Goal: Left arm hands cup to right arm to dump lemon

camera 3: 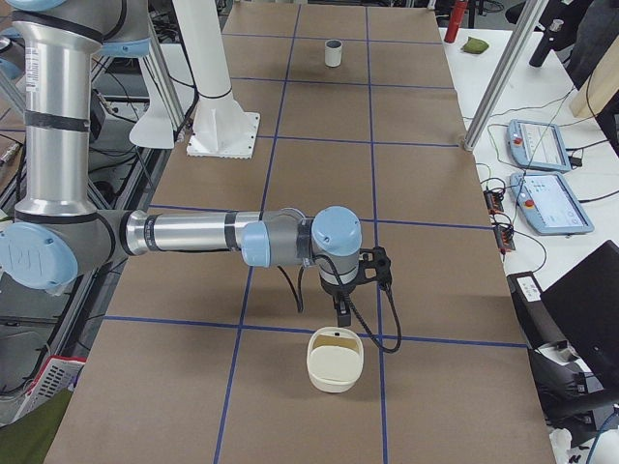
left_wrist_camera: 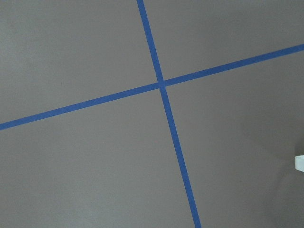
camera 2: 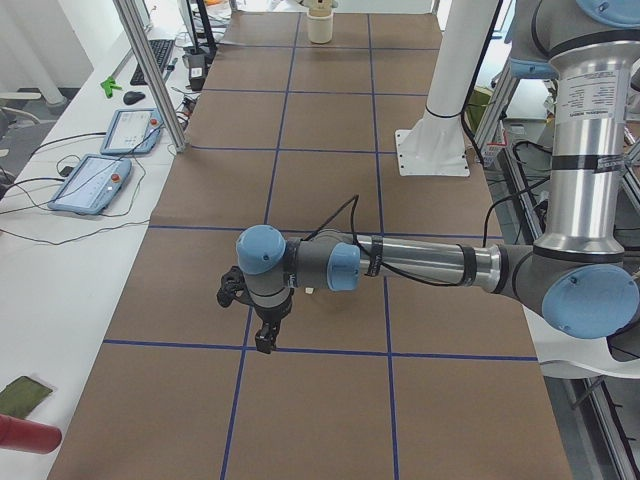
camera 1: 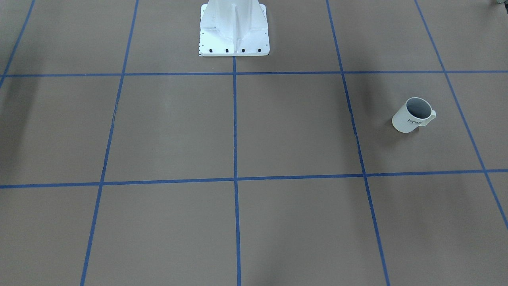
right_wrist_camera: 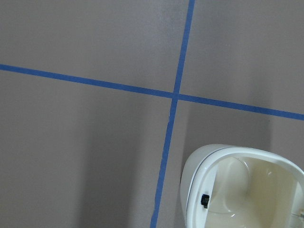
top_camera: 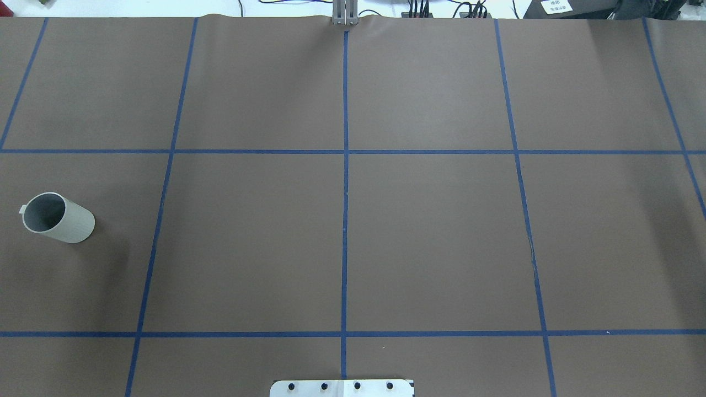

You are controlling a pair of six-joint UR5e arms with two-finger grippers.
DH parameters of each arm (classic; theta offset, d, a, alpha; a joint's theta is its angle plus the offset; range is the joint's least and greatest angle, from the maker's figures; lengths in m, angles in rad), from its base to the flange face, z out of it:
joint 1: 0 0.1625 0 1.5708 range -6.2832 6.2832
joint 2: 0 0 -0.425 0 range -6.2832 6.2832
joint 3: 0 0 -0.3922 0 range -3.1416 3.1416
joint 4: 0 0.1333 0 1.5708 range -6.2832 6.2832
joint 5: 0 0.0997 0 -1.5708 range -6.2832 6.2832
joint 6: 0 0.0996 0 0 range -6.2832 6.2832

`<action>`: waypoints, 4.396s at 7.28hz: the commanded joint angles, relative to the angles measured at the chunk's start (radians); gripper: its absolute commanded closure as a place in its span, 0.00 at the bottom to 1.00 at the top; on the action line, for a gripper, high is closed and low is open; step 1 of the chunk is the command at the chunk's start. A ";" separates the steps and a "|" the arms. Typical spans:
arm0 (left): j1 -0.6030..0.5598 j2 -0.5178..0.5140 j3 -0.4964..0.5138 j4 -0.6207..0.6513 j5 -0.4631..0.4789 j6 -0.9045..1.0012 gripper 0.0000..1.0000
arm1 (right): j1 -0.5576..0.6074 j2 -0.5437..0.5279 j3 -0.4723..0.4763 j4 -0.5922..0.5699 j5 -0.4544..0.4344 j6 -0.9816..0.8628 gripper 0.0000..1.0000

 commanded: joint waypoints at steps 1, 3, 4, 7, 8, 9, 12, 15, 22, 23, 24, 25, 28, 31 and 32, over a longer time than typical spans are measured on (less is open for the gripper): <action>0.000 -0.003 -0.003 0.000 0.008 -0.002 0.00 | 0.000 -0.001 -0.001 0.000 0.000 0.000 0.00; -0.003 -0.014 -0.042 0.000 -0.001 -0.003 0.00 | 0.000 -0.001 -0.002 0.000 0.000 0.000 0.00; 0.005 -0.032 -0.065 -0.005 0.008 0.001 0.00 | 0.000 -0.001 -0.002 0.000 0.000 0.000 0.00; 0.014 -0.040 -0.172 -0.008 -0.006 -0.171 0.00 | 0.000 0.004 -0.001 0.001 0.000 0.000 0.00; 0.052 -0.043 -0.185 -0.009 -0.008 -0.344 0.00 | 0.000 0.005 0.001 0.001 0.002 0.000 0.00; 0.116 -0.040 -0.232 -0.018 -0.006 -0.543 0.00 | 0.000 0.007 0.001 0.000 0.002 0.000 0.00; 0.268 0.068 -0.256 -0.256 0.003 -1.008 0.00 | 0.000 0.001 0.001 0.009 0.014 -0.001 0.00; 0.449 0.194 -0.234 -0.515 0.129 -1.293 0.00 | 0.000 0.004 0.002 0.011 0.014 -0.001 0.00; 0.532 0.162 -0.153 -0.518 0.130 -1.341 0.00 | 0.000 0.002 0.024 0.007 0.012 -0.001 0.00; 0.537 0.161 -0.153 -0.518 0.130 -1.344 0.00 | 0.000 0.002 0.024 0.009 0.012 -0.001 0.00; 0.551 0.161 -0.153 -0.517 0.130 -1.346 0.00 | 0.000 0.002 0.024 0.009 0.012 -0.001 0.00; 0.570 0.156 -0.153 -0.520 0.130 -1.355 0.07 | 0.000 0.001 0.024 0.009 0.012 -0.001 0.00; 0.578 0.156 -0.151 -0.520 0.130 -1.366 0.59 | 0.000 0.001 0.024 0.009 0.012 -0.003 0.00; 0.574 0.158 -0.168 -0.502 0.103 -1.366 1.00 | 0.000 0.007 0.039 0.011 0.040 0.000 0.00; 0.566 0.156 -0.200 -0.467 0.045 -1.363 1.00 | 0.000 0.011 0.039 0.012 0.070 0.002 0.00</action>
